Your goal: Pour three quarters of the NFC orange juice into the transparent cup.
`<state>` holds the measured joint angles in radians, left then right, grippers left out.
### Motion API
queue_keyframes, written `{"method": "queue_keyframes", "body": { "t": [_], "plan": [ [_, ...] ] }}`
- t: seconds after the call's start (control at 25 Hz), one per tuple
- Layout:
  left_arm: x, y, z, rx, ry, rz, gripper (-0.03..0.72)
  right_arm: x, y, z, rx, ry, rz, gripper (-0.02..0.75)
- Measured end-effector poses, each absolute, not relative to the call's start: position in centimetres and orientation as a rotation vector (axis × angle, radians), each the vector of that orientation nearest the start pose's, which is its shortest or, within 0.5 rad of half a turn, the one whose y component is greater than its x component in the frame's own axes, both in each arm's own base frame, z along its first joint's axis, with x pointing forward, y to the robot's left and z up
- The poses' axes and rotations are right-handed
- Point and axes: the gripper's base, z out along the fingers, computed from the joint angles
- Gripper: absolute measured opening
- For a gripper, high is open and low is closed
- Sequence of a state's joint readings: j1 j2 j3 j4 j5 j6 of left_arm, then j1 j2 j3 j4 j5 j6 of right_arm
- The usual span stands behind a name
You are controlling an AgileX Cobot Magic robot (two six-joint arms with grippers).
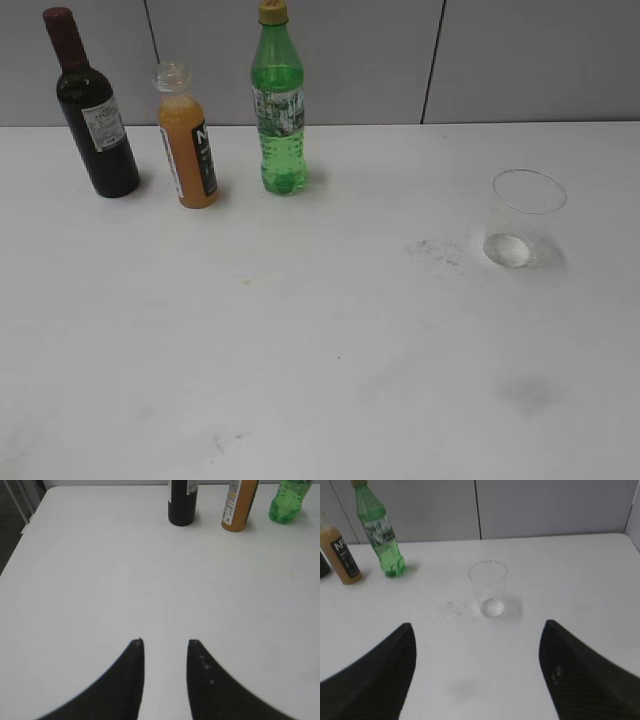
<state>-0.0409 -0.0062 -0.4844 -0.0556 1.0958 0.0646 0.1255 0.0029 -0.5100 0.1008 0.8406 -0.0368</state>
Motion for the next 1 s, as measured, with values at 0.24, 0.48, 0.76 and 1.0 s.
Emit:
{"method": "queue_keyframes", "body": {
  "t": [0.24, 0.48, 0.76, 1.0],
  "plan": [
    [-0.6, -0.4, 27.0, 0.114, 2.085, -0.053, 0.238, 3.5, 1.0, 29.6, -0.103, 1.736, 0.187, 0.589],
    [-0.6, -0.4, 27.0, 0.114, 2.085, -0.053, 0.238, 6.9, 1.3, 28.1, -0.066, 1.735, 0.191, 0.589],
    [-0.6, -0.4, 27.0, 0.114, 2.085, -0.053, 0.238, 10.1, 1.5, 27.4, -0.050, 1.787, 0.174, 0.589],
    [-0.6, -0.4, 27.0, 0.114, 2.085, -0.053, 0.238, 12.6, 1.5, 26.2, -0.039, 1.741, 0.143, 0.589]
  ]
}}
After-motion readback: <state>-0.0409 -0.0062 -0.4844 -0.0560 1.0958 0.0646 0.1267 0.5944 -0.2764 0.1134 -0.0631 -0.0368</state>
